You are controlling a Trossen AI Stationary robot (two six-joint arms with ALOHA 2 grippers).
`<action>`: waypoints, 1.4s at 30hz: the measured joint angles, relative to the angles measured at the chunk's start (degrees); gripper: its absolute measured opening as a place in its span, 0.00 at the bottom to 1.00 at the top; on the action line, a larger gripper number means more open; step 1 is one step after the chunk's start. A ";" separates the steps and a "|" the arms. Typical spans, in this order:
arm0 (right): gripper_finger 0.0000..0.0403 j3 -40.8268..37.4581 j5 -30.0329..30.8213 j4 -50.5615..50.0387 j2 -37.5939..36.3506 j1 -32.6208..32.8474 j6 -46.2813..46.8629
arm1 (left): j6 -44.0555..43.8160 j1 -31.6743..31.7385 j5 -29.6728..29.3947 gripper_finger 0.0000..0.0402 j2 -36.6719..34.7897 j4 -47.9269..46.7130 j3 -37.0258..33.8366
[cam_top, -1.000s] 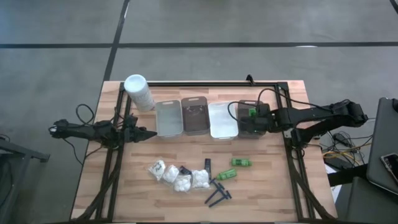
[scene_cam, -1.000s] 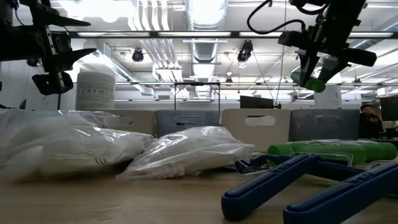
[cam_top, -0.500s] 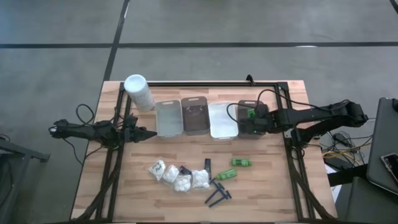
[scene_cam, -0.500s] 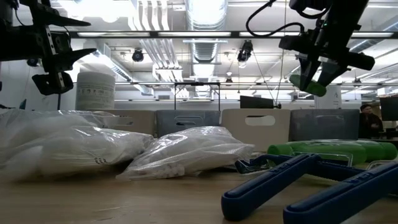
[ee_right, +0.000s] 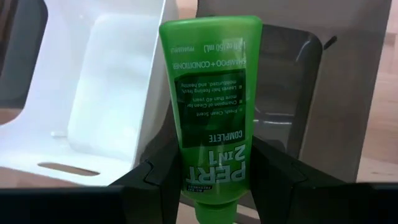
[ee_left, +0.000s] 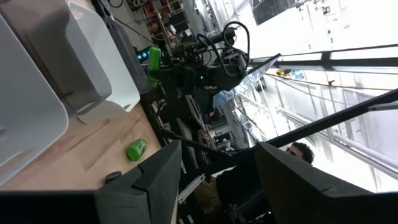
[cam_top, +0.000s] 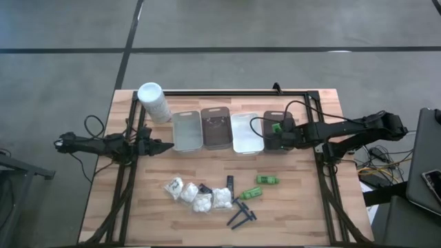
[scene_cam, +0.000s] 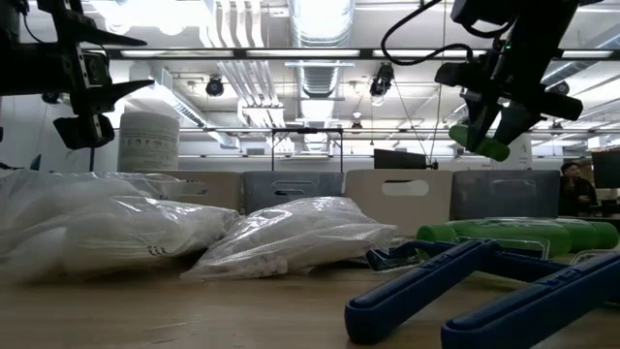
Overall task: Pick & Place Travel size toiletries
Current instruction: Put the bottom right shampoo in the right black bin
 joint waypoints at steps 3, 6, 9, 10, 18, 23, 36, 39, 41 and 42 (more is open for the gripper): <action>0.36 0.00 -0.21 0.08 0.00 0.00 -1.31 | 0.00 0.00 -0.70 0.53 0.00 0.00 0.00; 0.36 0.00 -0.45 0.40 -0.15 0.00 -2.85 | 0.00 0.00 -1.02 0.53 0.02 0.00 0.00; 0.36 0.00 -0.55 1.16 -0.52 -0.05 -4.43 | 0.00 0.00 -1.41 0.53 0.01 0.00 0.00; 0.36 0.00 -0.70 1.14 -0.66 -0.14 -4.81 | 0.00 0.00 -1.60 0.53 0.00 0.00 0.00; 0.36 0.00 -1.17 1.63 -1.49 -3.84 -8.95 | 0.02 0.00 -3.07 0.53 0.00 -0.31 0.00; 0.36 -0.02 -2.05 4.42 -1.49 -8.15 -10.31 | 3.33 -0.01 -5.96 0.53 0.00 -0.35 0.00; 0.36 -2.43 -7.97 5.48 -1.36 -15.75 -11.61 | 6.28 0.00 -14.05 0.53 0.02 -0.29 0.00; 0.36 -3.83 -9.51 5.43 -1.36 -16.68 -11.42 | 6.42 0.00 -14.05 0.53 0.02 -0.35 0.00; 0.36 -4.41 -9.95 5.60 -1.33 -16.96 -10.71 | 6.43 0.00 -14.04 0.53 0.00 -0.37 0.00; 0.36 -4.67 -9.98 5.68 -1.33 -17.20 -10.41 | 6.43 0.00 -14.02 0.53 0.00 -0.39 0.00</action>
